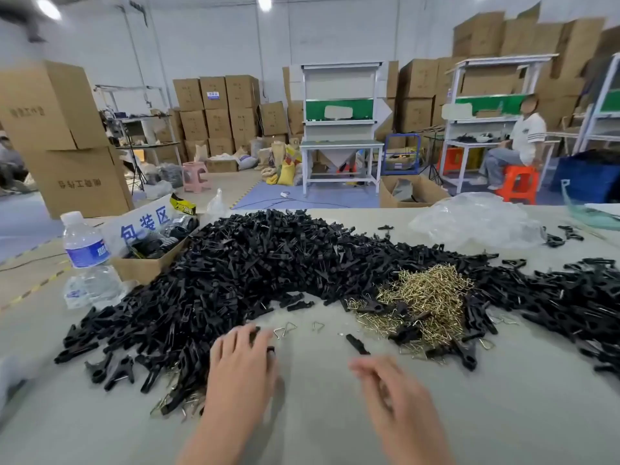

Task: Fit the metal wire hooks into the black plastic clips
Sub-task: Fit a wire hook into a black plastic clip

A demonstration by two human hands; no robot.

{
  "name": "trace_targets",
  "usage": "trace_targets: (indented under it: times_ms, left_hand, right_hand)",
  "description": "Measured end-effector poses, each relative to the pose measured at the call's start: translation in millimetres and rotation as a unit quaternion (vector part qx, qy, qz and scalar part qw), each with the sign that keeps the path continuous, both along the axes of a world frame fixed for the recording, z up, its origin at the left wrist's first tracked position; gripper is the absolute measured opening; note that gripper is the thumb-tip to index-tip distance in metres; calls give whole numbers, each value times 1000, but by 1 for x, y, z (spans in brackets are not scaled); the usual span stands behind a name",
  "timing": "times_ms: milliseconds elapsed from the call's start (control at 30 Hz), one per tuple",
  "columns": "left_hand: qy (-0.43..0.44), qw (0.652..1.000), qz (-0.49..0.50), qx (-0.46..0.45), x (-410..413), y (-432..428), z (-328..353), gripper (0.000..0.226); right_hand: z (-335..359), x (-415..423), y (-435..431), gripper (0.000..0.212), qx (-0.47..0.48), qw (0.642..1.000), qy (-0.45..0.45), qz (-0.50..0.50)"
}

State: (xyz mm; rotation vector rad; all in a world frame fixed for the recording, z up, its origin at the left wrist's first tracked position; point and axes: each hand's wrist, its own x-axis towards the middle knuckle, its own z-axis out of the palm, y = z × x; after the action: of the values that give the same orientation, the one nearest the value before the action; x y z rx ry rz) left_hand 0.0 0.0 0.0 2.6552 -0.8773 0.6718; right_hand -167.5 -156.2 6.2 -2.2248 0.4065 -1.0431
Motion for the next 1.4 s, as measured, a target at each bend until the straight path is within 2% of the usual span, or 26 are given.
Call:
trace_targets:
  times_ms: [100,167,267,333,400,433,467,500,533,600,633,767,900,1067,1267,1400]
  left_hand:
    - [-23,987,48,151,28,-17,-1,38]
    - [0,971,69,227,43,-19,-1,36]
    - [-22,964,46,262,51,-16,-2,33]
    - [-35,970,19,241,50,-16,3,32]
    - [-34,992,-44,112,49,-18,5,33]
    - [21,995,-94,12,45,-20,7,26]
    - [91,982,-140,-91,39,-27,13,18]
    - [179,948,-176,-198,33,-39,19,16]
    - [268,898,-198,-286,27,-54,22,17]
    - [370,811,-216,-397,14,-85,24,22]
    - [392,787,-210,-428,9,-98,22,22]
    - [422,745,-196,-478,0,-120,2,21]
    - [439,731,-217,-476,6,-120,-5,21]
    - [457,693,-237,-504,8,-122,-5,20]
    - [465,693,-231,-499,17,-116,-5,27]
    - [477,693,-228,-491,19,-114,-2,26]
  right_hand:
    - [4,45,-21,21,-45,994,89,40]
    - [0,69,-32,24,-81,988,125,44]
    - [-14,83,-45,26,-111,982,141,58]
    - [-18,89,-50,26,-117,983,124,68]
    - [-22,92,-54,27,-85,989,88,80]
    - [-24,91,-55,29,-48,993,63,89]
    - [-24,91,-56,31,4,994,38,103]
    - [-23,92,-56,31,68,989,22,126]
    - [-20,93,-55,31,141,978,14,155]
    - [-16,97,-56,32,277,937,15,210]
    - [-16,98,-58,32,315,924,15,215]
    - [-17,102,-69,31,313,935,24,166]
    - [-19,109,-75,30,355,921,18,159]
    - [-21,113,-82,28,379,909,26,169]
    - [-21,112,-86,25,417,892,30,172]
    - [-19,110,-83,30,395,898,37,189]
